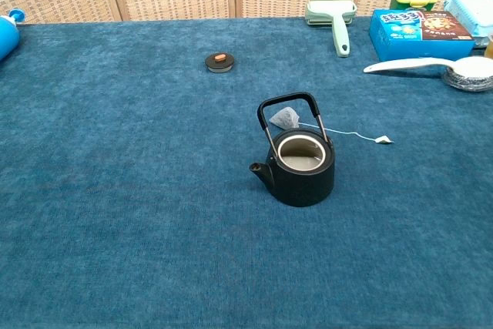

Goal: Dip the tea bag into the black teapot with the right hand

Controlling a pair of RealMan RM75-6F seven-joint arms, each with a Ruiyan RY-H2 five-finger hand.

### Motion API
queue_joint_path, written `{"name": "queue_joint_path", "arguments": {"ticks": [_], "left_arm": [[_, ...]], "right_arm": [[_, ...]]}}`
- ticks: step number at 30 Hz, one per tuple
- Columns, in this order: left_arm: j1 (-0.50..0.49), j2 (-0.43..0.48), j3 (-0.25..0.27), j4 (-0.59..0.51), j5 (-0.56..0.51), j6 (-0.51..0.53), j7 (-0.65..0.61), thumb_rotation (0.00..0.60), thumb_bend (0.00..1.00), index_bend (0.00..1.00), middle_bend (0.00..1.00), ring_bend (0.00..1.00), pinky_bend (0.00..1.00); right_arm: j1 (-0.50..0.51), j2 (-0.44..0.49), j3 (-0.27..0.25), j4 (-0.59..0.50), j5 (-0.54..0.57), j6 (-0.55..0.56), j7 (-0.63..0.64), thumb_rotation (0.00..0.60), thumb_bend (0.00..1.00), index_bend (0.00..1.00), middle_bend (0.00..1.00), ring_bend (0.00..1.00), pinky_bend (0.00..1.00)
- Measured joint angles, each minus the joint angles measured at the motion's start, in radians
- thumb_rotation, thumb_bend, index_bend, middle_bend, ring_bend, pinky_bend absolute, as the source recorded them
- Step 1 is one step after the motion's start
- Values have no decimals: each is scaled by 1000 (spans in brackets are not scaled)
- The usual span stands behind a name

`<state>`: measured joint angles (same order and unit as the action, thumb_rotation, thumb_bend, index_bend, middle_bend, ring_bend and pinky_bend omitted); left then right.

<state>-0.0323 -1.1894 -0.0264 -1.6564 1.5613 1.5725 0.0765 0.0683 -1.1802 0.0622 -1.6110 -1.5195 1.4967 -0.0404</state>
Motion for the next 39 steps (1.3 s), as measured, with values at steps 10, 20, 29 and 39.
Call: {"name": "queue_joint_path", "arguments": {"ticks": [10,20,29,39], "left_arm": [[-5,5,-3,-10,4,0,11,600,242,0,61,0,85],[-3,31,-6,-23,18,17,14,600,242,0,61,0,85],[-12,55,-17,-36,25,19,22,600,242,0,61,0,85],[-35,76,-31,-41,15,-6,34,600,242,0,61,0,85]], "right_arm": [[5,-1,-4,9,1,-13,7,600,382,48,139,160,156],[34,30,16,0,-9,-29,33,600,382,50,145,176,178],[108,80,63,-23,-15,-88,80,600,377,138,346,459,437],[255,126,114,-58,26,-292,116,600,358,346,832,1000,1000]]}}
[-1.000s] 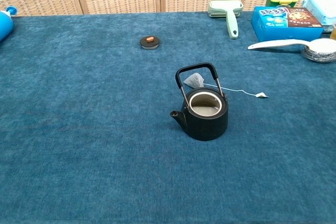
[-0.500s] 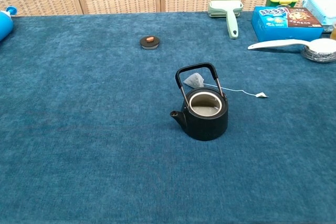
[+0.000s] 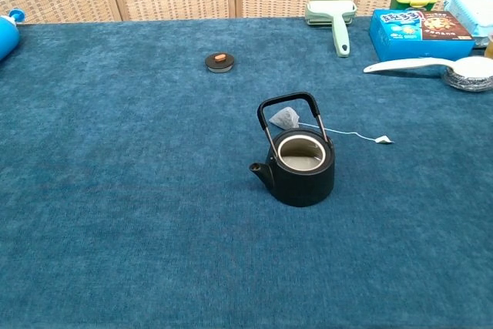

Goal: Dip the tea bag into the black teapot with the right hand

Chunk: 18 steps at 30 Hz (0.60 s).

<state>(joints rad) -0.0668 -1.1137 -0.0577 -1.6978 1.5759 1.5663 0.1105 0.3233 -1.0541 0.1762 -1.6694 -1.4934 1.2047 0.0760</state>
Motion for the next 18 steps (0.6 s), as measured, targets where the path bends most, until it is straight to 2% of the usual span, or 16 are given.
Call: {"name": "queue_joint_path", "arguments": {"ticks": [4,7,18], "left_arm": [[-9,5,-4,-2,-6,-13,6,600,241,0,62,0,85],[-17,5,-7,-2,-10,-22,8,600,242,0,61,0,85],[-67,6,-22,11,-26,-85,8,600,242,0,61,0,85]], "right_arm": [[70,-4,12,1,39,-103,2,600,367,410,940,1000,1000],[114,-25,20,5,73,-154,-12,600,369,448,981,1000,1000],[226,-141,13,43,205,-315,-117,600,368,476,1000,1000,1000]]}}
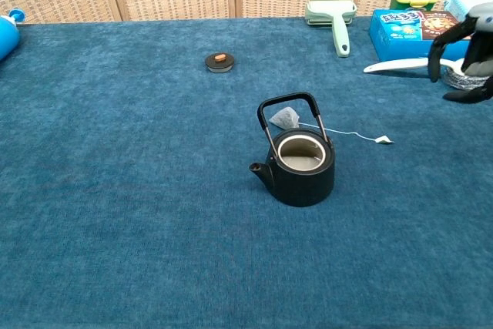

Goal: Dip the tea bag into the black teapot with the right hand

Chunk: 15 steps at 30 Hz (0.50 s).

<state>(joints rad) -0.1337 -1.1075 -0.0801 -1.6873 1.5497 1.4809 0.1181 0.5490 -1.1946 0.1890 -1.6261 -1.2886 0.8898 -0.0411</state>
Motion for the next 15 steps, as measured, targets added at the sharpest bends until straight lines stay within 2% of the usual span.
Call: {"name": "queue_joint_path", "arguments": {"ticks": [15], "left_arm": [[-28,-5,-1,21,-3,-22,-15,600,242,0,61,0,85]], "right_arm": [[57,-112,-15,26,136,-16,-135,600,369,476,1000,1000,1000]]}}
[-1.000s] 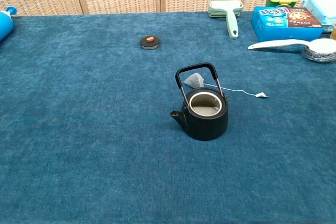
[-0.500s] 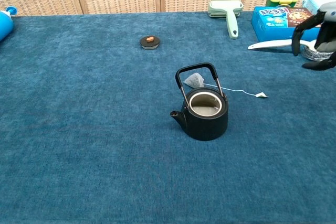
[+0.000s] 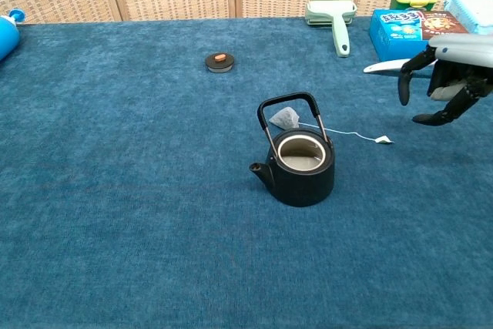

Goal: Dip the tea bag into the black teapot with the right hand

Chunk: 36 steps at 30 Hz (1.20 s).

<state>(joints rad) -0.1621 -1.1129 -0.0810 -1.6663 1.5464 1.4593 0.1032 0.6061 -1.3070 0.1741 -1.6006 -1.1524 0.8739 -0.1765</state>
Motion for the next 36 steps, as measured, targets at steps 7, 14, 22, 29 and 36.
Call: {"name": "queue_joint_path", "arguments": {"ticks": [7,14,22,29,36], "left_arm": [[5,3,5,7,-1,11,-11,600,241,0,61,0,85],[8,4,11,16,-3,15,-22,600,242,0,61,0,85],[15,7,16,23,-8,22,-32,600,241,0,61,0,85],[16,6,17,29,-10,25,-37,600,242,0,61,0,85],[15,1,17,35,-13,25,-43,600,242,0,61,0,85]], "right_arm": [[33,-50,-2,25,46,-17,-38,600,368,476,1000,1000,1000],[63,-95,-15,53,92,-33,-84,600,368,476,1000,1000,1000],[82,-128,-25,88,123,-36,-109,600,373,476,1000,1000,1000],[82,-141,-32,114,135,-30,-102,600,375,476,1000,1000,1000],[87,-149,-36,126,142,-29,-109,600,395,477,1000,1000,1000]]}}
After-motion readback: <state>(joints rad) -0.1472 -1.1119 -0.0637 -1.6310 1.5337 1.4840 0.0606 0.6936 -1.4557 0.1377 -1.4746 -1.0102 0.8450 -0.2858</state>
